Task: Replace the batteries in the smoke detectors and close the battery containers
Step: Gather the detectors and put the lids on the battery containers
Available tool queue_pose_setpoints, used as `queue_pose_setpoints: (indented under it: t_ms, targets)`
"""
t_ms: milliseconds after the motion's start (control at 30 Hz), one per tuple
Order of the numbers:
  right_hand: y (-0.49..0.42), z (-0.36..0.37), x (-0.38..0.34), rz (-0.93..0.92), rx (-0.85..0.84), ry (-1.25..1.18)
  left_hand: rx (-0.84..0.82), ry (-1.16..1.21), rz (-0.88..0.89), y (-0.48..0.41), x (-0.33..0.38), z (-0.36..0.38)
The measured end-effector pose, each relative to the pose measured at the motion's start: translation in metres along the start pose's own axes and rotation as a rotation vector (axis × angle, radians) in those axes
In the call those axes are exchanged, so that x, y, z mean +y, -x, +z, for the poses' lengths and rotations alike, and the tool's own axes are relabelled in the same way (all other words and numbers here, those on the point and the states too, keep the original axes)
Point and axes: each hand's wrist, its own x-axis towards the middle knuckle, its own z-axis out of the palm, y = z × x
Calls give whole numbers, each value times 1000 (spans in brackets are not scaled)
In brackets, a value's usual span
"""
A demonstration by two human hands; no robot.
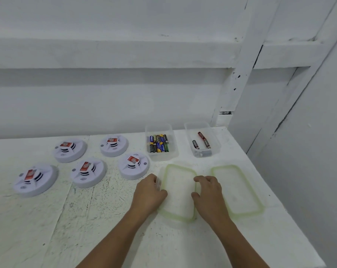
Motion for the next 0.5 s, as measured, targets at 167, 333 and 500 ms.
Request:
queue_pose_setpoints:
  t_ms: [167, 333, 500]
  targets:
    - [1, 3, -1, 28, -11, -139, -120, 375, -62, 14, -6, -11]
    - [7, -3, -5, 106, -5, -247, -220, 713, -26, 30, -6, -19]
    - [20, -9, -29, 88, -53, -345, -304, 846, 93, 43, -3, -19]
